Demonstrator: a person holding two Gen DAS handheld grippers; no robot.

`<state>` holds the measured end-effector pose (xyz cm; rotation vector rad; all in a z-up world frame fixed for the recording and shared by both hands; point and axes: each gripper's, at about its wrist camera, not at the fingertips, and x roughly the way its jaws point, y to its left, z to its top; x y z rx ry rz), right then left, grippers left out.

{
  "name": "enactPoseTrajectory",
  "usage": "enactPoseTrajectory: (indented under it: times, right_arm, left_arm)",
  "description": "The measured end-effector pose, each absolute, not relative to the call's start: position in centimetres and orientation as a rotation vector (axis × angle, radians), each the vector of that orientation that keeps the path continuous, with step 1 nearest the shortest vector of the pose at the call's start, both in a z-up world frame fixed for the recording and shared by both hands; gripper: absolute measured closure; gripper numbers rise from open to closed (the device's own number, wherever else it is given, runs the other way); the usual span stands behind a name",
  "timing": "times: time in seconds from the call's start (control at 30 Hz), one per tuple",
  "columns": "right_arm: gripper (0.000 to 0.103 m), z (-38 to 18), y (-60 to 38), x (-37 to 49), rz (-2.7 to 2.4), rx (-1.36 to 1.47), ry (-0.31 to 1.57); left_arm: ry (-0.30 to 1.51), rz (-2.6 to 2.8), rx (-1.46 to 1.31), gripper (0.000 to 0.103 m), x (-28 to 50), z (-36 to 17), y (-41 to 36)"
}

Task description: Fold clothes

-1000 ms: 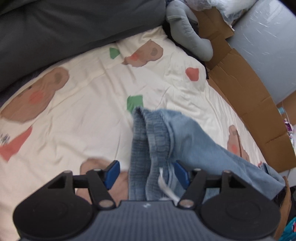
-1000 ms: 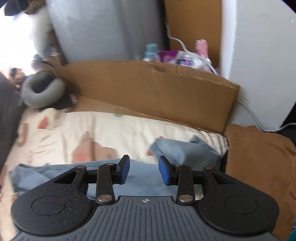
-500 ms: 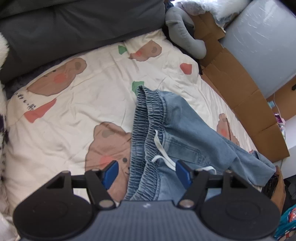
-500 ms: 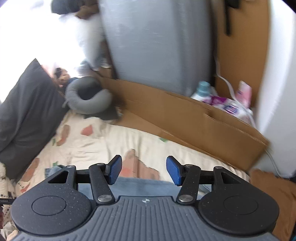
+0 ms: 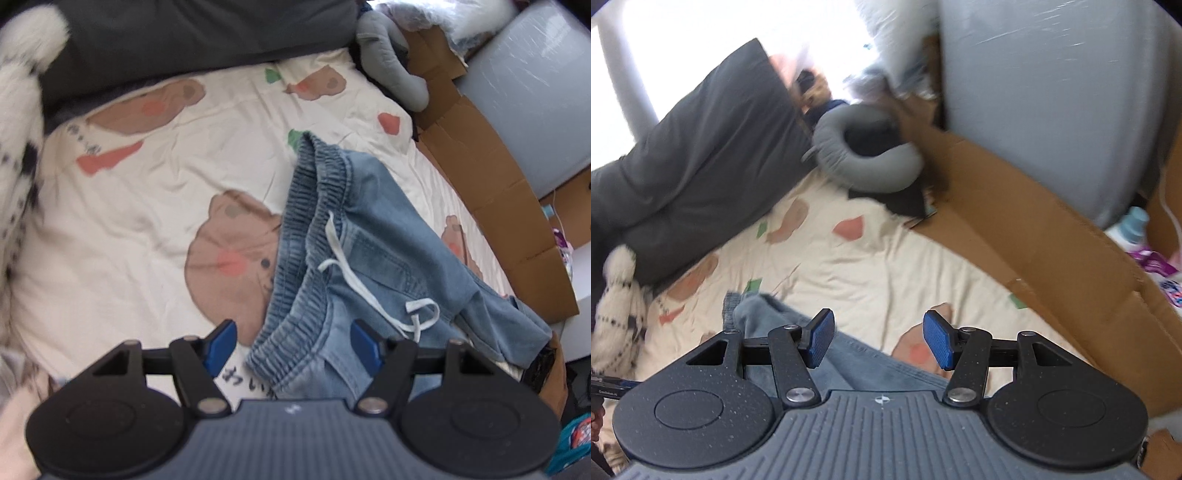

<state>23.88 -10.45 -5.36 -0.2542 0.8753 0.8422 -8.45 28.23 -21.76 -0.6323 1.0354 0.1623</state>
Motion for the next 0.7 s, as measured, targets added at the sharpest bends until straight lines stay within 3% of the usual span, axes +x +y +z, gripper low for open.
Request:
enactPoseTrajectory:
  times: [0.43, 0.7]
  right_arm:
    - [0.043, -12.1, -5.6, 21.7, 0.972, -0.375, 0.978]
    - [0.043, -13.0, -6.0, 21.7, 0.961, -0.386, 1.005]
  left_arm:
    - [1.057, 0.227, -0.84, 0.04, -12.5, -27.3, 26.9]
    - [1.04, 0.292, -1.178, 0.04, -12.5, -31.9, 27.6]
